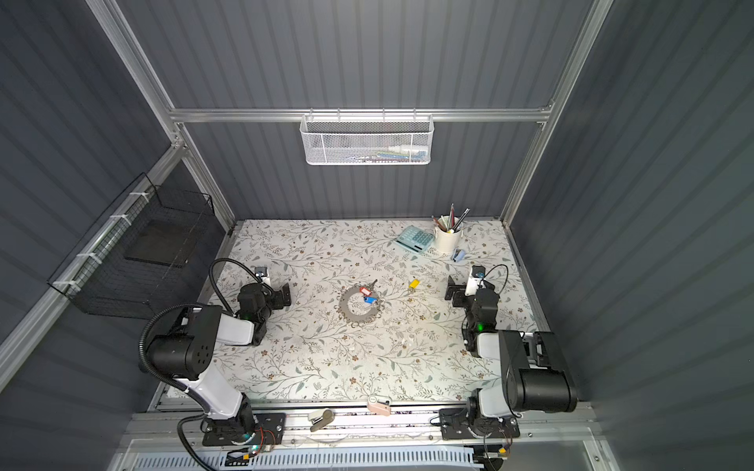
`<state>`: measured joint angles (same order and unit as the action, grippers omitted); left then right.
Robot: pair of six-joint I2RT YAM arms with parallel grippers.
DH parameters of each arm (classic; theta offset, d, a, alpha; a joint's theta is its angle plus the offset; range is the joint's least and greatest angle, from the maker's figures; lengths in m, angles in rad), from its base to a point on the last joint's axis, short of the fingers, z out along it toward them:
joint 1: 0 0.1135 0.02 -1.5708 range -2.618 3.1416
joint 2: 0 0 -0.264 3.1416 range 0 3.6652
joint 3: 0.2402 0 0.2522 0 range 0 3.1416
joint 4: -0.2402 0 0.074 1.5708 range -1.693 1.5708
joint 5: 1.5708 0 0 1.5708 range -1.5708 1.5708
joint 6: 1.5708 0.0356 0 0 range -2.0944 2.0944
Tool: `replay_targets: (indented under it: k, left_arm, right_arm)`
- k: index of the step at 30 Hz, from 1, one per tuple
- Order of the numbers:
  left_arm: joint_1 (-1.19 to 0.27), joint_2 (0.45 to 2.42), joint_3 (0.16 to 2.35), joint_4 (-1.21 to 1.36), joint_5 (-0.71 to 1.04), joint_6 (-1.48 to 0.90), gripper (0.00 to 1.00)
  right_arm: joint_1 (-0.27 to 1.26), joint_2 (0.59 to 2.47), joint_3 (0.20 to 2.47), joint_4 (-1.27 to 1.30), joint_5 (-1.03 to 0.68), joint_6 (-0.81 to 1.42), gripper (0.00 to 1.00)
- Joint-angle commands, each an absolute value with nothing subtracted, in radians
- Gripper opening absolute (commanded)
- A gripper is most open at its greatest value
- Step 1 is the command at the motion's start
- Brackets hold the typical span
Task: Put the keys on the keyring
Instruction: 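Raise both arms and move the left gripper over the key-ring disc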
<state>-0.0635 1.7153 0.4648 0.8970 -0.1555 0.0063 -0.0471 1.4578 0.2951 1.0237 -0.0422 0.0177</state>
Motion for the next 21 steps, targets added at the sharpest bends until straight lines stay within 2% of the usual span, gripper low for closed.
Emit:
replay_targets:
  k: [1,21]
  left_arm:
    - [-0.063,1.718,0.479,0.898,-0.136,0.025,1.0]
    - [-0.063,1.715,0.476,0.9,-0.159,0.015,1.0]
  right_arm:
    - [-0.075,1.462,0.322,0.988,-0.102,0.036,0.99]
    - [-0.08,1.462,0.325,0.98,-0.056,0.06,0.99]
